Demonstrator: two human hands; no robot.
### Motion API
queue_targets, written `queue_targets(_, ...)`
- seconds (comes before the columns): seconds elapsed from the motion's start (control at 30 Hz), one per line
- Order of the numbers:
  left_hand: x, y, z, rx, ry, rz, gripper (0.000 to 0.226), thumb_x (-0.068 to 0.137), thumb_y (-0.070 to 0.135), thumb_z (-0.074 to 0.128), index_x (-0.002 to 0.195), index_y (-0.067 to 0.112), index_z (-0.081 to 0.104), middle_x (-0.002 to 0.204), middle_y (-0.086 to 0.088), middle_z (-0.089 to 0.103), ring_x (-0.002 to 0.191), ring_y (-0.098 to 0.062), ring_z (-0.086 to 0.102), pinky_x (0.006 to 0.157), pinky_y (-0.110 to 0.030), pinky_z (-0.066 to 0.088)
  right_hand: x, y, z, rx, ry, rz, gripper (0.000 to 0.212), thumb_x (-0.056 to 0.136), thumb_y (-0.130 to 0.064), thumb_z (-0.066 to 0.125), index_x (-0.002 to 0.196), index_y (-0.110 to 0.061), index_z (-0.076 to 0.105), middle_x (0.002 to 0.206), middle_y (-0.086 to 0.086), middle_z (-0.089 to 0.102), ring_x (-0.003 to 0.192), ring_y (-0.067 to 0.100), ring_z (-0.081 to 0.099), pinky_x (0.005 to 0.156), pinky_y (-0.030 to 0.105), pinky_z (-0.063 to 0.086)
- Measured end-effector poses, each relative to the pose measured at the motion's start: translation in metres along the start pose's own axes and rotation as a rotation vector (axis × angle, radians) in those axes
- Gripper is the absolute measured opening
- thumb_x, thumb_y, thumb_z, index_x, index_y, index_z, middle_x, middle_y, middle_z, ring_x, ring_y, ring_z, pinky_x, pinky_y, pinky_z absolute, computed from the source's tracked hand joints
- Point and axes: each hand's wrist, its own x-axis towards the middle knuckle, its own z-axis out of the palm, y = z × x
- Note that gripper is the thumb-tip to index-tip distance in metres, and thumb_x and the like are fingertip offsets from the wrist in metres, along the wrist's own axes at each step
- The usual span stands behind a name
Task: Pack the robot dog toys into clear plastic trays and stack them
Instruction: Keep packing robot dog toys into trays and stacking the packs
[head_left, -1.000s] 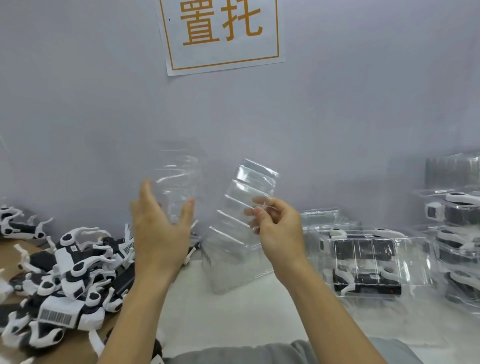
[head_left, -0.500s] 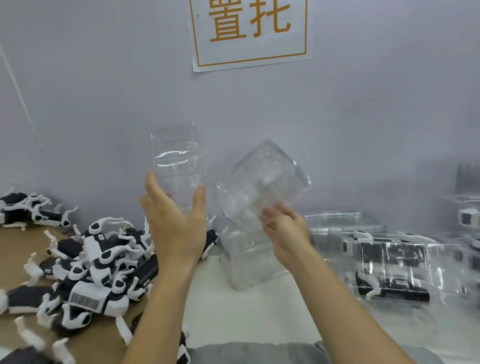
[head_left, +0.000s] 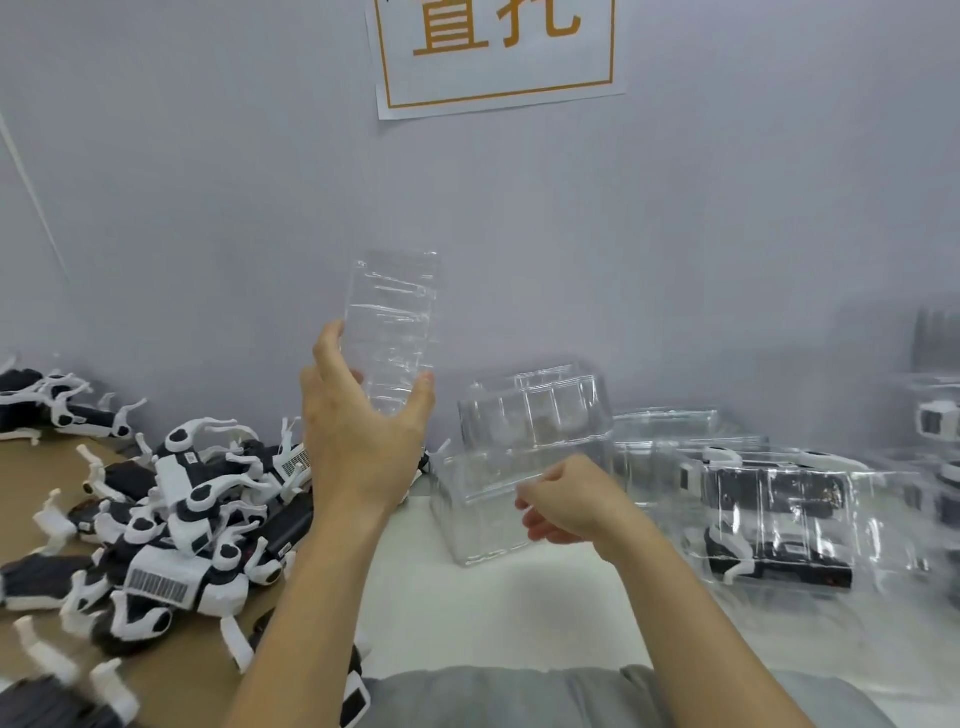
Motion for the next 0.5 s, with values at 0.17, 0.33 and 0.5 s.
queue_targets(0.17,0.000,0.002,0.000,0.004,-0.001,0.013,0.080,0.086,0.044,0.072,0.150,0.027,0.026,0.121,0.002,0.042,0.105,-0.017,0.048,0.087,-0.032,0.038,-0.006,0.002,0.017,-0.149,-0.257,-0.175,0.022,0.092,-0.023,0.058,0.091,-0.015,0.078,0.092,-0.003,0.076,0.078,0.009,0.072,0.064,0.015,0.050)
queue_targets(0.33,-0.001,0.002,0.000,0.017,-0.040,0.028,0.080,0.086,0.044,0.072,0.149,0.029,0.026,0.119,0.002,0.043,0.105,-0.017,0.048,0.085,-0.032,0.039,0.000,0.013,0.043,-0.176,-0.163,-0.278,0.037,0.092,-0.016,0.049,0.120,-0.030,0.068,0.137,-0.009,0.058,0.118,0.008,0.057,0.085,0.011,0.042)
queue_targets(0.5,-0.001,0.002,-0.003,0.022,-0.102,0.045,0.082,0.082,0.044,0.076,0.147,0.031,0.028,0.113,0.003,0.048,0.105,-0.018,0.051,0.084,-0.033,0.042,0.006,0.026,0.041,-0.189,-0.209,-0.297,0.047,0.094,-0.011,0.045,0.133,-0.035,0.058,0.151,-0.010,0.041,0.138,0.012,0.041,0.097,0.017,0.033)
